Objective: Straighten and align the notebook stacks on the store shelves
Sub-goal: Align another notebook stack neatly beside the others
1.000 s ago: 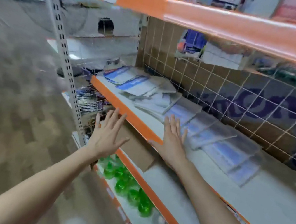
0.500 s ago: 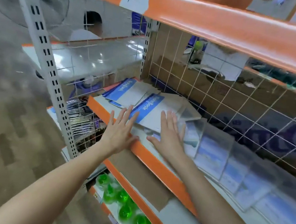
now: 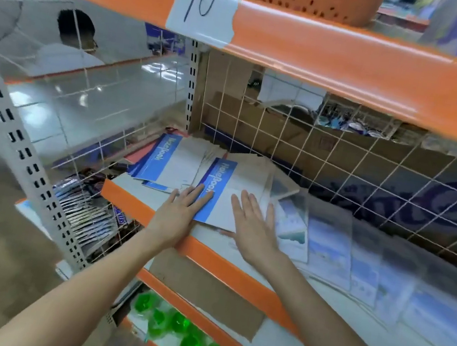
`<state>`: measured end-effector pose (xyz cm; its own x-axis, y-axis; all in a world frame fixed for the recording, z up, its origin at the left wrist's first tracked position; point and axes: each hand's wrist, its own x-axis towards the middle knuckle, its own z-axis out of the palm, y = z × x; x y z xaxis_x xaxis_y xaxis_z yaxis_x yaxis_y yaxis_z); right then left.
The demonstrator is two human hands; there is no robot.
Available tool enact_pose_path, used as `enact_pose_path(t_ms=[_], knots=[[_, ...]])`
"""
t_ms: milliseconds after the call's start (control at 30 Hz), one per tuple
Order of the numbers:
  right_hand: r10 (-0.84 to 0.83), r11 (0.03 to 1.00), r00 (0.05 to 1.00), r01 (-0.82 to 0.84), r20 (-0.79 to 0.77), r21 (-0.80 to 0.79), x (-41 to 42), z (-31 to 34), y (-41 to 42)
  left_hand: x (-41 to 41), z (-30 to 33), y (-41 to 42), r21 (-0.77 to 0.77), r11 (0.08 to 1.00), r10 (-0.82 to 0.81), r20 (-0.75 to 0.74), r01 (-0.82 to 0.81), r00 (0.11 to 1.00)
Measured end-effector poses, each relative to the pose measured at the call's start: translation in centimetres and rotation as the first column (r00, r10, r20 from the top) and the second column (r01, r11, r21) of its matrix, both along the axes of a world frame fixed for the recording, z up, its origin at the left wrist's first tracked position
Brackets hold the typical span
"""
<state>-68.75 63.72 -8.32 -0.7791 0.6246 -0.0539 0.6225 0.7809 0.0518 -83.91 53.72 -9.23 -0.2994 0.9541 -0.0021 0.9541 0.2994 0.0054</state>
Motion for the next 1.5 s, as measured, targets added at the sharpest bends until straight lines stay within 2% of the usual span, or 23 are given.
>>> enact_pose_path(t_ms=[133, 300, 500, 667, 767, 967, 1100, 1167, 1333, 1500], knots=[[-0.066, 0.997, 0.997, 0.064, -0.044, -0.042, 1.5, 0.9, -2.6, 0.6, 1.0, -1.5, -0.016, 0.995, -0.097, -0.079, 0.096, 0.992], [-0.151, 0.988, 0.987, 0.147, -0.061, -0.055, 4.7, 1.5, -7.3, 3.7, 1.0, -4.7, 0.026, 0.982, -0.188, -0.039, 0.189, 0.981], [-0.313, 0.949, 0.943, 0.306, -0.115, -0.078, 10.3, 1.4, -12.5, 7.9, 0.9, -7.1, 0.159, 0.916, -0.353, -0.113, 0.368, 0.929], [-0.406, 0.912, 0.892, 0.409, -0.199, -0.025, 16.3, 2.4, -14.8, 13.5, 1.9, -7.7, 0.256, 0.846, -0.451, -0.125, 0.468, 0.884], [-0.448, 0.886, 0.866, 0.464, -0.222, 0.018, 20.3, 2.9, -15.6, 17.4, 2.8, -7.5, 0.372, 0.758, -0.531, -0.126, 0.536, 0.838], [-0.517, 0.833, 0.806, 0.551, -0.289, 0.045, 29.6, 3.4, -15.7, 26.2, 3.6, -5.3, 0.329, 0.727, -0.568, -0.207, 0.603, 0.797], [-0.577, 0.788, 0.77, 0.612, -0.272, 0.061, 38.4, 3.0, -15.5, 35.6, 3.9, -4.6, 0.45, 0.605, -0.624, -0.244, 0.657, 0.742], [-0.609, 0.758, 0.746, 0.647, -0.27, 0.077, 43.2, 2.8, -15.7, 40.9, 3.5, -4.4, 0.49, 0.573, -0.646, -0.224, 0.658, 0.73], [-0.652, 0.722, 0.71, 0.689, -0.264, 0.068, 53.4, 2.8, -16.1, 51.7, 3.2, -4.2, 0.52, 0.611, -0.665, -0.071, 0.597, 0.743], [-0.669, 0.698, 0.669, 0.715, -0.323, 0.036, 59.0, 2.5, -15.2, 57.5, 2.8, -3.1, 0.502, 0.63, -0.643, -0.09, 0.592, 0.761]])
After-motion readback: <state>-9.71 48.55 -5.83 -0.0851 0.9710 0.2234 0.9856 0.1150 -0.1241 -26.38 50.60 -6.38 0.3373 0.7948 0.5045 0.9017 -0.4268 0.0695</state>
